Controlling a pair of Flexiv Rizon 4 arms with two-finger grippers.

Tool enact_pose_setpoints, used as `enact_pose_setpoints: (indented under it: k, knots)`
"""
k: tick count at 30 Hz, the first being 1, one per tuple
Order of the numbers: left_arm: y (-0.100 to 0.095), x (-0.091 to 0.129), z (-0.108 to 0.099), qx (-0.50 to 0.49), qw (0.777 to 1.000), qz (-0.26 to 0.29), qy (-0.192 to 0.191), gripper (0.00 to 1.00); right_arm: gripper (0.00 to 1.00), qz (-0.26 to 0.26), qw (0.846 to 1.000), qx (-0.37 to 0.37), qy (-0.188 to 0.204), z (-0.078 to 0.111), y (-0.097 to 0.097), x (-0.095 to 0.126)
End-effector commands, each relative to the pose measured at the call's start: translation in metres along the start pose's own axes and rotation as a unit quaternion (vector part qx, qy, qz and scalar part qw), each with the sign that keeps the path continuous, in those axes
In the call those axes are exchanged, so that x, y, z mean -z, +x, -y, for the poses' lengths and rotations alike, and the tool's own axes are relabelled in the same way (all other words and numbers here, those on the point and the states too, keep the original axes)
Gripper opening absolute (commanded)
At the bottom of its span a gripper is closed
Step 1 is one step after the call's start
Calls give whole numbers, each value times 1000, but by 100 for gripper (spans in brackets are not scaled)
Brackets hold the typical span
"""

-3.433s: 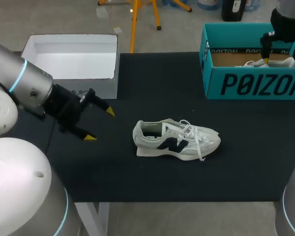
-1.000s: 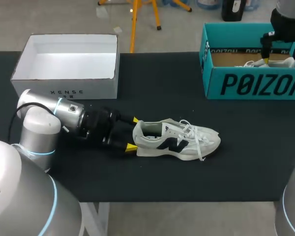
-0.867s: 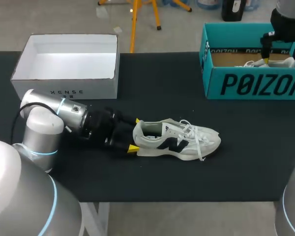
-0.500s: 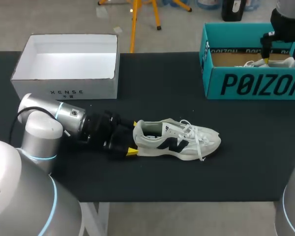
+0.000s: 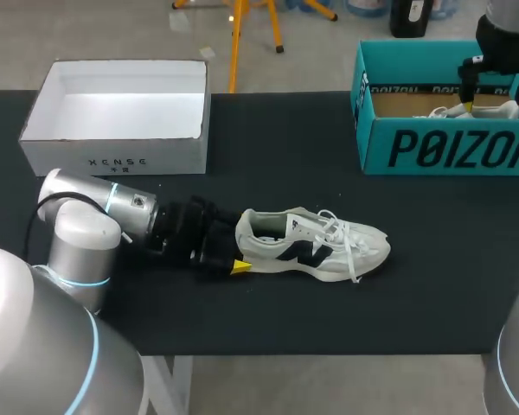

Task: Take the shoe out of the shoebox, open the shoe tongue, remove and reinsert the insole, then place the shoe into the shoebox

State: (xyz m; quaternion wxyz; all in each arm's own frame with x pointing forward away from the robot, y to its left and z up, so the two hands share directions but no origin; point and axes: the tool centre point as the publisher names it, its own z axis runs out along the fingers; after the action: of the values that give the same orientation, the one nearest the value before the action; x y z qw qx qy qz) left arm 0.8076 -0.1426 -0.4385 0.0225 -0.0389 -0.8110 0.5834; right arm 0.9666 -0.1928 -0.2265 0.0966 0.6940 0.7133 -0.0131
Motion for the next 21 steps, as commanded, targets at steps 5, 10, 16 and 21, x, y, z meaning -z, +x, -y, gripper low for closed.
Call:
enact_pose_setpoints:
  k: [5, 10, 16, 21]
  knots:
    - [-2, -9, -5, 1, 1000, -2, 7, 0, 100, 0, 1000, -1, -1, 1, 0, 0]
    - [-2, -9, -5, 1, 1000, -2, 7, 0, 100, 0, 1000, -1, -1, 1, 0, 0]
    - [-2, -9, -5, 1, 1000, -2, 7, 0, 100, 0, 1000, -1, -1, 1, 0, 0]
    - [-2, -9, -5, 1, 1000, -2, 7, 0, 100, 0, 1000, -1, -1, 1, 0, 0]
